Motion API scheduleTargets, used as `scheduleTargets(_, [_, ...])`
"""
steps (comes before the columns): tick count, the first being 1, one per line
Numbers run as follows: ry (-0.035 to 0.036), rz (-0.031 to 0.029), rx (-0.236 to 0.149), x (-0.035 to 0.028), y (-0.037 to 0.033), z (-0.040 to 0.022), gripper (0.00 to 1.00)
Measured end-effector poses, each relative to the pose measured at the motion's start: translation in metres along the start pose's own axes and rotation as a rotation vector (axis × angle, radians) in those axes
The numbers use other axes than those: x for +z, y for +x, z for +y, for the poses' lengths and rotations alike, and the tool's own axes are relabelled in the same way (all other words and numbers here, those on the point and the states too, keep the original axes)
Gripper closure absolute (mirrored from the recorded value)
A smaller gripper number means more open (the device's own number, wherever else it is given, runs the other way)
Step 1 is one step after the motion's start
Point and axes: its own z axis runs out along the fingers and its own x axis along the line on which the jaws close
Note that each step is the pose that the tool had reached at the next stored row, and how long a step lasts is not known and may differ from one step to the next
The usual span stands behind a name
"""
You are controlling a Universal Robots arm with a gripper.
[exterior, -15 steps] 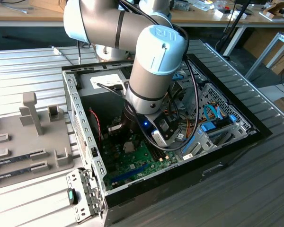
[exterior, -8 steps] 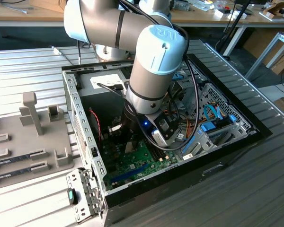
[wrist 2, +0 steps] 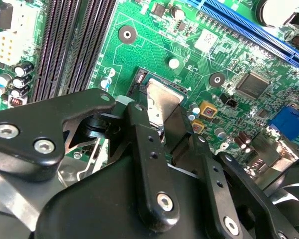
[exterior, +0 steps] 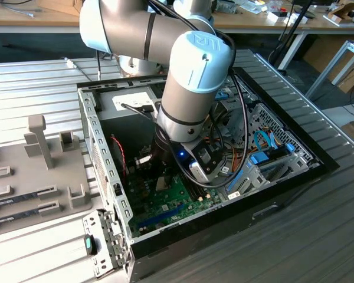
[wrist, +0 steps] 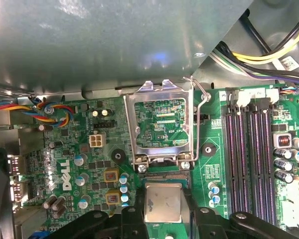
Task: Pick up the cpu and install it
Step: 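Place the cpu into insertion slot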
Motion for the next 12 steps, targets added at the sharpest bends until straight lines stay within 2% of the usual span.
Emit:
scheduleTargets(2, [0.0004,0.0002,0.000,-0.0027,0.0001,-0.0001,0.61])
scheduleTargets(5, [-0.0008,0.0002,-0.009,-0.0030,0.0000,-0.0001,0.61])
scheduleTargets(7, [0.0000,-0.0002,-0.038,-0.0031,-0.0023,0.0000,0.61])
scheduleTargets(12, [0.0019,-0.0009,-0.081,-0.0031,-0.0029,0.0001,0.61])
